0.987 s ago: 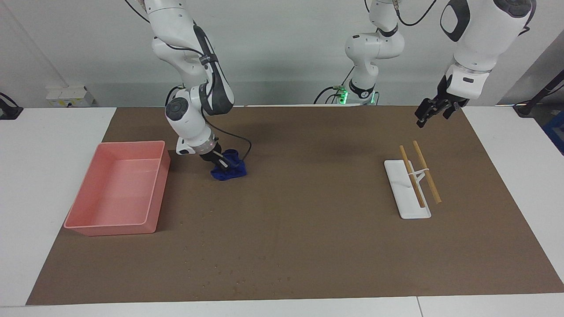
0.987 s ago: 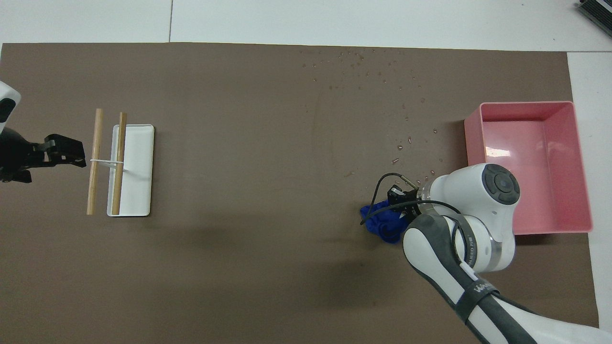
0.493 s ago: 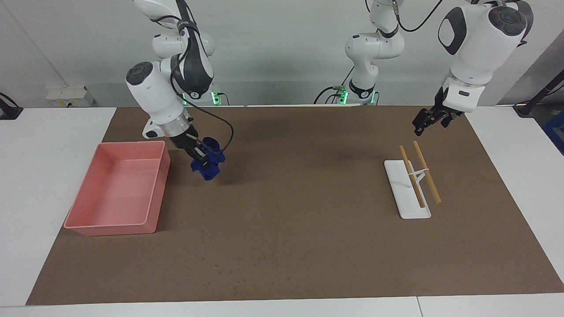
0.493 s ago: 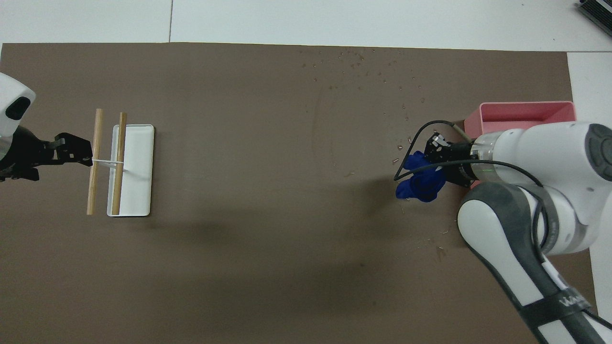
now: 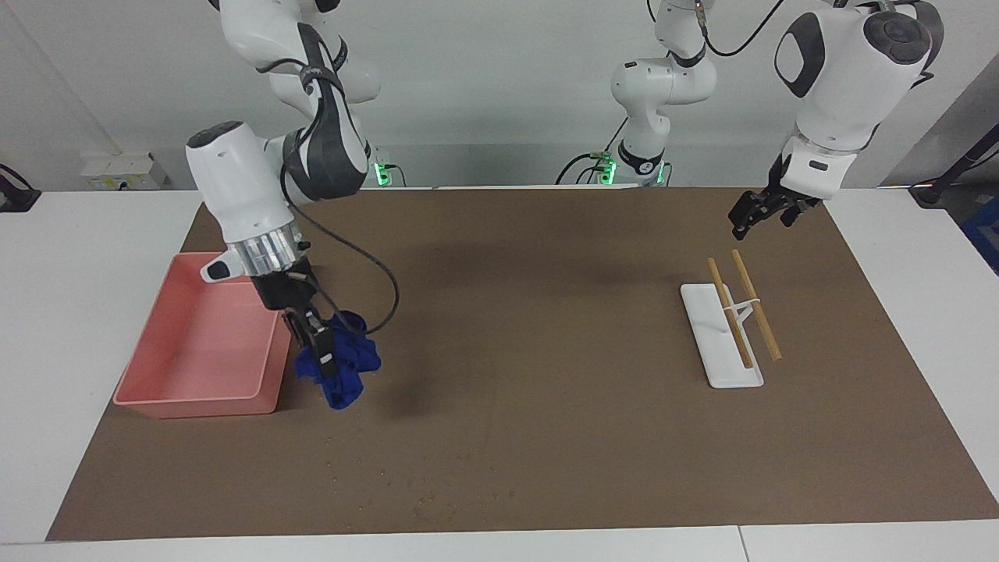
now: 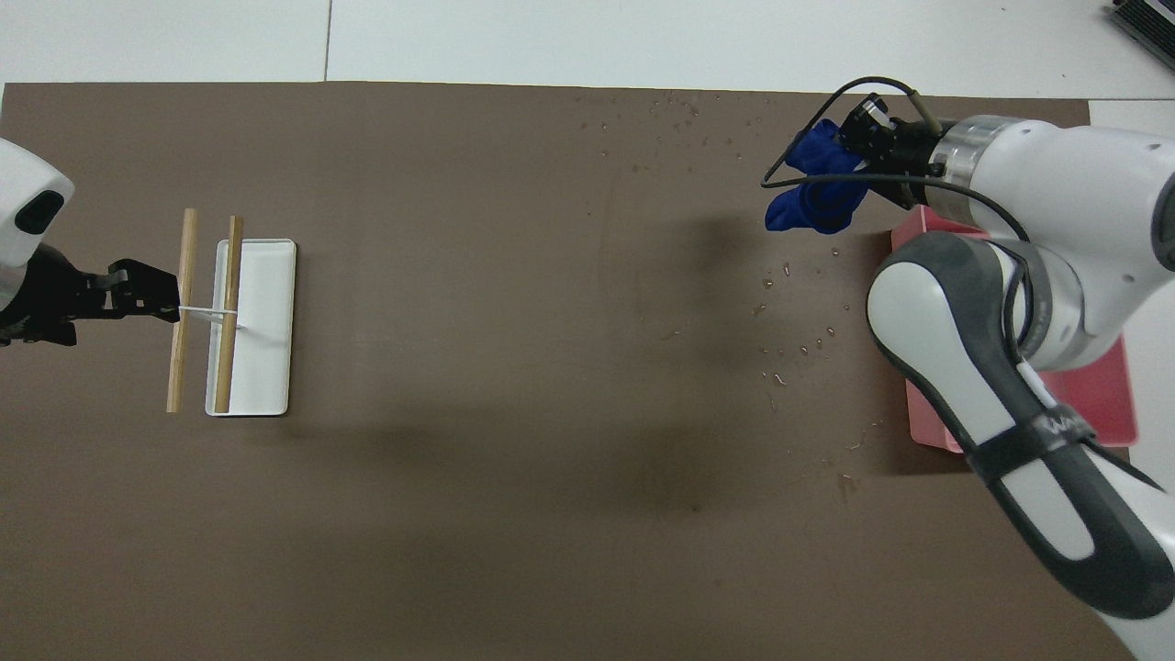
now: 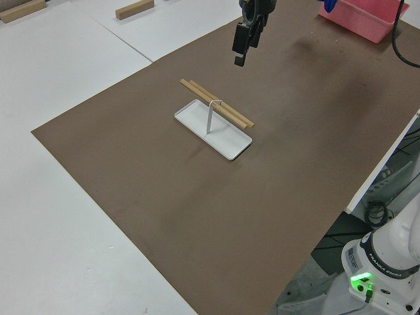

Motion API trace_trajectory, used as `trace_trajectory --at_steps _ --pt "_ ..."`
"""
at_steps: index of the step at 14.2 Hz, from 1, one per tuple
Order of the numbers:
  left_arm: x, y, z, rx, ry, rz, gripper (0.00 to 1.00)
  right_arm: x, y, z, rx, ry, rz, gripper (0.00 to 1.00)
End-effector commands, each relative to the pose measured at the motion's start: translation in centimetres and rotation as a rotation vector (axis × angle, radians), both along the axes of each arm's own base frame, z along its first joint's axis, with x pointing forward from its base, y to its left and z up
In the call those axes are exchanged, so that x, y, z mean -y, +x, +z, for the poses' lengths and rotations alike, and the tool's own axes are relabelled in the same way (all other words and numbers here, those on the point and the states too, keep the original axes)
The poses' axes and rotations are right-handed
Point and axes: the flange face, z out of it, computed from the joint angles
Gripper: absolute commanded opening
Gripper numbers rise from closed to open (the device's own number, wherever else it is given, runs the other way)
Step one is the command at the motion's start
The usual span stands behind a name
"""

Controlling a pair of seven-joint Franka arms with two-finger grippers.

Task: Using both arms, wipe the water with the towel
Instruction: 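Wipe the towel across the wet table area with the right gripper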

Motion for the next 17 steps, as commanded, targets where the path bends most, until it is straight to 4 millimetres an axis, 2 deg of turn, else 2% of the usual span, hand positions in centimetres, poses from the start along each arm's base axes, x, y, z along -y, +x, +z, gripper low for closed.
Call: trace_trajectory --at_steps 1,5,7,8,10,14,17 --pt "0.2 -0.2 0.0 -0.006 0.007 -0.099 1.0 0.6 5.3 -3.0 0.065 -0.011 -0.002 0.0" --pt "0.2 -0.3 -0.1 -0.007 0.006 -0.116 1.0 1.3 7.7 -11.0 0.123 -0.032 -0.035 0.0" --pt "0.7 -0.3 0.0 -0.007 0.0 -0.156 1.0 0.5 7.9 -13.1 0.108 -0.032 -0.027 0.0" --pt "1.3 -0.3 0.0 -0.007 0.0 -0.193 1.0 0.3 7.8 -13.3 0.104 -0.032 -0.025 0.0" --pt "2.5 -0.4 -0.1 -0.008 -0.001 -0.222 1.0 0.1 6.1 -16.3 0.04 -0.042 -0.017 0.0" --pt "3.0 -0.3 0.3 0.005 -0.023 -0.214 1.0 -0.5 1.8 -19.5 -0.07 -0.06 0.004 0.0" --pt "2.7 -0.3 0.3 0.002 -0.042 -0.214 1.0 -2.2 -1.9 -21.5 -0.152 -0.068 0.029 0.0"
